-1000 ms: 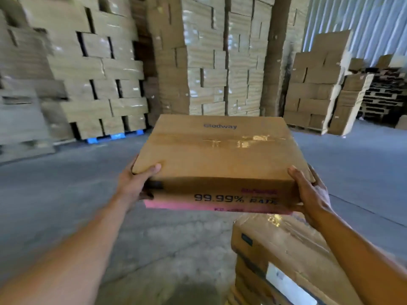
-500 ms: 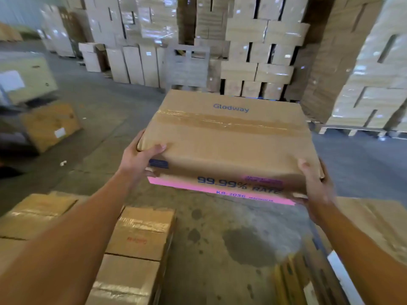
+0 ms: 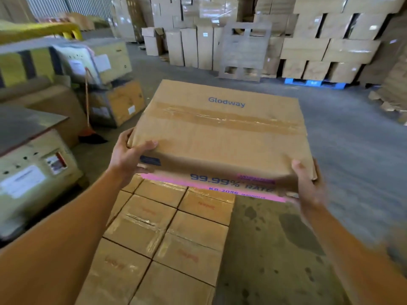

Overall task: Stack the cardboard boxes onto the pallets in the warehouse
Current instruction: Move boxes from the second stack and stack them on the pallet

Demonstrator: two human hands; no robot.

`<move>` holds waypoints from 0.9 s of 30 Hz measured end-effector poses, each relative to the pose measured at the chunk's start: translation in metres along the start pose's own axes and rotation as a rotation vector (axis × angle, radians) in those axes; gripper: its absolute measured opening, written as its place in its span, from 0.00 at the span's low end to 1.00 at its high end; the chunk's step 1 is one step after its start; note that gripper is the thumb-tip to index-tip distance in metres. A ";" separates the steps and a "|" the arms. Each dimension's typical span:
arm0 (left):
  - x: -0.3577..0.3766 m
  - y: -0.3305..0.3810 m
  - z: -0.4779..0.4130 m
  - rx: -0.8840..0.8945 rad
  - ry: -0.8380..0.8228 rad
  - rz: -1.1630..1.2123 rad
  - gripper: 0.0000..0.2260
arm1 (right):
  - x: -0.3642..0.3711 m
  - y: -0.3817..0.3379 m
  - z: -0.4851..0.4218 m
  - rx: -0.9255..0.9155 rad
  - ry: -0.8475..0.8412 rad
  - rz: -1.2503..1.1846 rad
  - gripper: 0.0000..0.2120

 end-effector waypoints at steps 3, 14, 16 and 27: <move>-0.033 -0.018 -0.021 -0.009 0.009 -0.003 0.34 | 0.032 0.025 0.026 0.052 0.005 -0.055 0.21; -0.084 -0.076 -0.131 -0.063 0.080 -0.015 0.37 | 0.155 0.104 -0.002 0.116 -0.049 -0.142 0.17; -0.092 -0.095 -0.160 -0.070 0.083 -0.027 0.33 | 0.177 0.127 -0.006 0.133 -0.029 -0.142 0.24; -0.105 -0.262 -0.336 -0.112 -0.040 -0.043 0.28 | 0.286 0.332 0.006 0.174 0.200 -0.057 0.39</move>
Point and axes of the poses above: each hand's wrist, its own z-axis away from the middle knuckle, its own x-axis out of the palm, y = z × x, the point moved 1 cm from there along -z, towards the middle knuckle, and after that the axes turned 14 degrees about -z, right-handed, at the moved point
